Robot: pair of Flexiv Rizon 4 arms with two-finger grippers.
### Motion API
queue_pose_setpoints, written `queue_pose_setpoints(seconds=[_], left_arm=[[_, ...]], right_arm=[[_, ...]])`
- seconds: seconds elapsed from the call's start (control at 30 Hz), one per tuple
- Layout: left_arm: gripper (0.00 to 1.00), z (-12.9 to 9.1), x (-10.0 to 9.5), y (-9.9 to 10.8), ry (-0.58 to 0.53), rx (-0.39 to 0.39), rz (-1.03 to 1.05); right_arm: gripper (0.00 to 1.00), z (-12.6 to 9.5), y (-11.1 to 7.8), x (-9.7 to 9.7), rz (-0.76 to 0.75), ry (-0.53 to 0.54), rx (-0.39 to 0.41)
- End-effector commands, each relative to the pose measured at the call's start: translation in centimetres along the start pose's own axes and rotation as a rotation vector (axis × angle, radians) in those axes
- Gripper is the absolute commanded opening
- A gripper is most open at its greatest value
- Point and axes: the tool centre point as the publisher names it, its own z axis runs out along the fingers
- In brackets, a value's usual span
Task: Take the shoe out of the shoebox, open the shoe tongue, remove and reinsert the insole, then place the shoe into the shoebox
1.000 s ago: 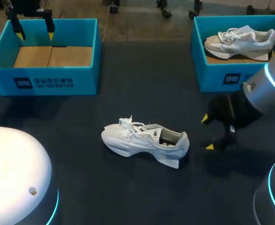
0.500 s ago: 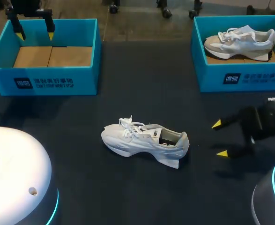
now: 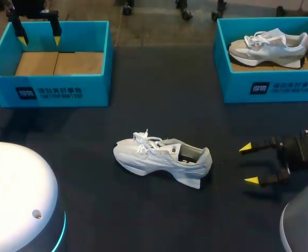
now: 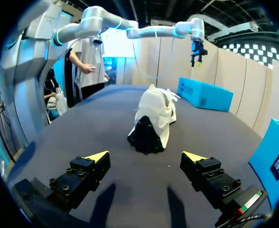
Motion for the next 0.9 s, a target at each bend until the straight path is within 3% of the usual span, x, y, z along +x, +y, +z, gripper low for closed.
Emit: queue_pose_setpoints(seconds=[0.03,0.1,0.9], left_arm=[[1.00,0.00,-0.01,0.01,0.000,0.000,0.000],[1.00,0.00,-0.01,0.01,0.000,0.000,0.000],[1.00,0.00,-0.01,0.01,0.000,0.000,0.000]], right_arm=[[1.00,-0.05,-0.48,-0.49,0.002,0.001,-0.027],[1.00,-0.18,-0.51,-0.54,-0.001,-0.005,0.012],[1.00,-0.27,-0.60,-0.57,0.004,-0.011,0.009]])
